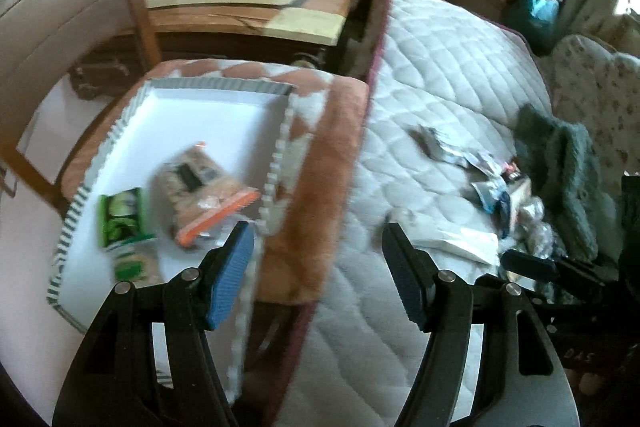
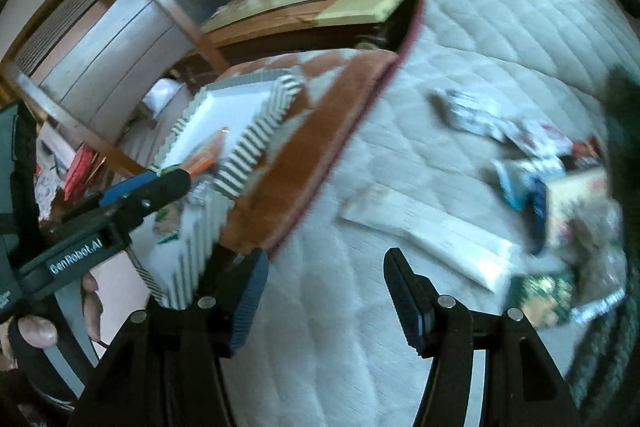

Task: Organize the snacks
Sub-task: 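Open both grippers to drop the packets into the tray and withdraw, then grasp the white wrapped bun with the left gripper while the right grasps the pink strawberry packet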

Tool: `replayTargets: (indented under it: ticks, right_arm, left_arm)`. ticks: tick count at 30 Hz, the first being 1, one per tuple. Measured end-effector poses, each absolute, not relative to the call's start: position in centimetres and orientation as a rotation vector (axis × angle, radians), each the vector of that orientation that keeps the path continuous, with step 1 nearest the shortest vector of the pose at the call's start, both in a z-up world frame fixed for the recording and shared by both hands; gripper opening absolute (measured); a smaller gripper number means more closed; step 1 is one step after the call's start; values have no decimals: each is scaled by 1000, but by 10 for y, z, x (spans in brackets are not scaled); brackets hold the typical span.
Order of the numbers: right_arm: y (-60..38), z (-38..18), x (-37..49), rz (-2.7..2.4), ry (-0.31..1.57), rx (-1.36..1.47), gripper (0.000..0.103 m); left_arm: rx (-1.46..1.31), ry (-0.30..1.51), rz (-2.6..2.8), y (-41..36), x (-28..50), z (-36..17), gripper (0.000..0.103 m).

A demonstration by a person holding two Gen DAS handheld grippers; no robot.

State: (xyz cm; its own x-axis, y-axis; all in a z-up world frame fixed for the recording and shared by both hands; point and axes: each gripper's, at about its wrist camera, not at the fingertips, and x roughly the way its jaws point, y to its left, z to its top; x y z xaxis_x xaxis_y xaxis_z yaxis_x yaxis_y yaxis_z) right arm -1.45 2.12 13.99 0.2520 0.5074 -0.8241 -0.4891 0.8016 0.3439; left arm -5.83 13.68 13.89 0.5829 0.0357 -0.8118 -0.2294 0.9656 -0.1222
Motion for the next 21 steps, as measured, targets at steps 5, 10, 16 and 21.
replayTargets:
  ticks: [5, 10, 16, 21]
  right_arm:
    - [-22, 132, -14, 604, 1138, 55, 61]
    - [-63, 120, -12, 545, 1155, 97, 61]
    - [-99, 110, -5, 489, 1159, 141, 65]
    - [-113, 104, 4, 460, 1163, 142, 66]
  left_arm:
    - [-213, 976, 86, 103, -43, 130, 67]
    - [-228, 1019, 34, 79, -22, 119, 67]
    - [-231, 1052, 2, 60, 4, 111, 67]
    - [-230, 1078, -20, 47, 27, 102, 67]
